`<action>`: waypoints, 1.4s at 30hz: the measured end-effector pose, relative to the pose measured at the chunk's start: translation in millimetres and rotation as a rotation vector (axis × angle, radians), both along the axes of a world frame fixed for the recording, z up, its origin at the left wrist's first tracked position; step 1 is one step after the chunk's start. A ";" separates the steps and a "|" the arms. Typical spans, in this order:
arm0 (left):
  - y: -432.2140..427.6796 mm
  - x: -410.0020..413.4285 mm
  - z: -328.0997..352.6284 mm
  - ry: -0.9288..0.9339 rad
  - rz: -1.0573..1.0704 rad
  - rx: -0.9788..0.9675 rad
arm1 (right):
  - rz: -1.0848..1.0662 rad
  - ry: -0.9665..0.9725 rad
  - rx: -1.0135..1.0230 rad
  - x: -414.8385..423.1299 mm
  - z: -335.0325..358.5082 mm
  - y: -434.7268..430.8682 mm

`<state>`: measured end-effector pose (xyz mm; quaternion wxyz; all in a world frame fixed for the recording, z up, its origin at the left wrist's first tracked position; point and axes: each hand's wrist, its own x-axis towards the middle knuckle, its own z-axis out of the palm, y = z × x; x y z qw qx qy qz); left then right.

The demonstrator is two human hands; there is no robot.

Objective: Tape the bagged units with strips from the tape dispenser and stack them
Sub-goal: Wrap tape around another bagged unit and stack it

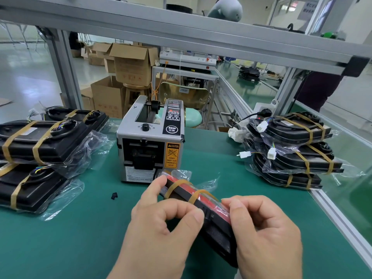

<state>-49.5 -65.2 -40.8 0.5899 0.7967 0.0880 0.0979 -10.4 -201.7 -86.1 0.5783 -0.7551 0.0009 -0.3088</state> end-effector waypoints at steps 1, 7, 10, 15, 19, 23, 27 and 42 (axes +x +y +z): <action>-0.3 0.2 0.3 0.002 -0.002 0.004 | 0.000 -0.001 -0.010 -0.6 0.3 0.7; -0.3 -0.3 -1.0 0.024 -0.051 -0.008 | 0.008 0.008 -0.028 -2.7 2.5 0.9; -0.2 -0.3 -0.9 0.028 -0.065 -0.013 | 0.015 0.013 -0.029 -2.6 2.6 0.8; -1.5 0.8 -2.1 0.021 -0.049 -0.012 | 0.021 0.004 -0.033 -2.8 1.7 1.5; -1.4 1.1 -1.8 0.017 -0.026 0.011 | 0.025 -0.006 -0.028 -3.1 1.5 2.0; -2.7 0.9 -1.9 0.013 -0.012 0.021 | 0.028 -0.004 -0.033 -3.5 2.1 1.8; -4.5 1.4 -5.2 -0.002 -0.001 0.040 | 0.034 -0.004 -0.038 -3.8 3.0 1.4; -6.9 3.8 -7.5 -0.032 0.043 0.103 | 0.035 -0.016 -0.021 -3.3 -0.2 2.2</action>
